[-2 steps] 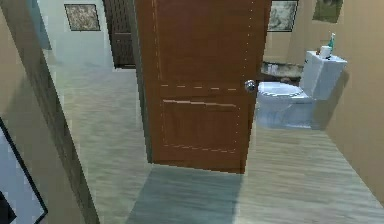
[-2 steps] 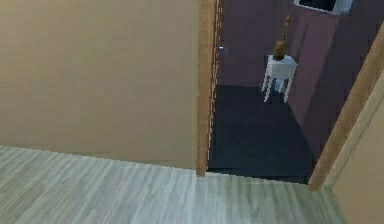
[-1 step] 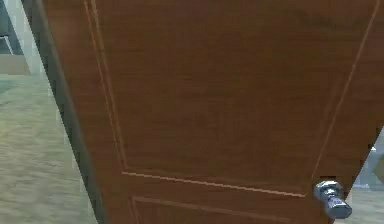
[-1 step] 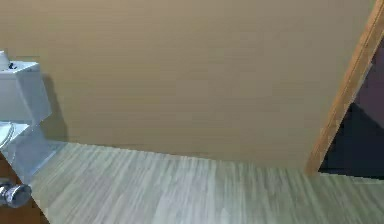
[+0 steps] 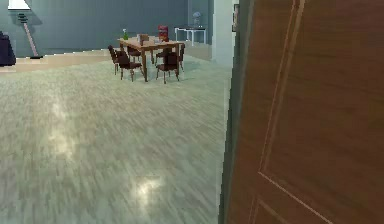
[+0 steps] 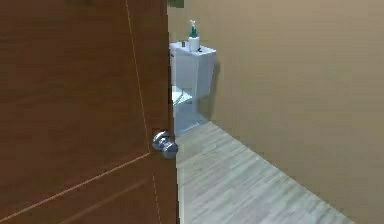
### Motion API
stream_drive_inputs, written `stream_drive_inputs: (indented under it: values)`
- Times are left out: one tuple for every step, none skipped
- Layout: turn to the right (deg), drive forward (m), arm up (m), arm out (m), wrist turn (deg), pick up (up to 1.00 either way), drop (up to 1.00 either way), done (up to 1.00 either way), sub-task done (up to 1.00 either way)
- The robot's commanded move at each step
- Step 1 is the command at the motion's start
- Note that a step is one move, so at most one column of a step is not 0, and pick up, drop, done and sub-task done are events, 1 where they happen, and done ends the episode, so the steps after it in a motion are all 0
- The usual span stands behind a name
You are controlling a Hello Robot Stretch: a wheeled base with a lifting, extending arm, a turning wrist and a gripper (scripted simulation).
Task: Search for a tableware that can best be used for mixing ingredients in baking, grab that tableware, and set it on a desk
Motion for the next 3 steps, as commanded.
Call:
stream_drive_inputs:
  values:
    - [-30.0, 0.00, 0.00, 0.00, 0.0, 0.00, 0.00, 0.00, 0.00]
    - [0.0, 0.30, 0.00, 0.00, 0.0, 0.00, 0.00, 0.00, 0.00]
    - [15.0, 0.00, 0.00, 0.00, 0.0, 0.00, 0.00, 0.00, 0.00]
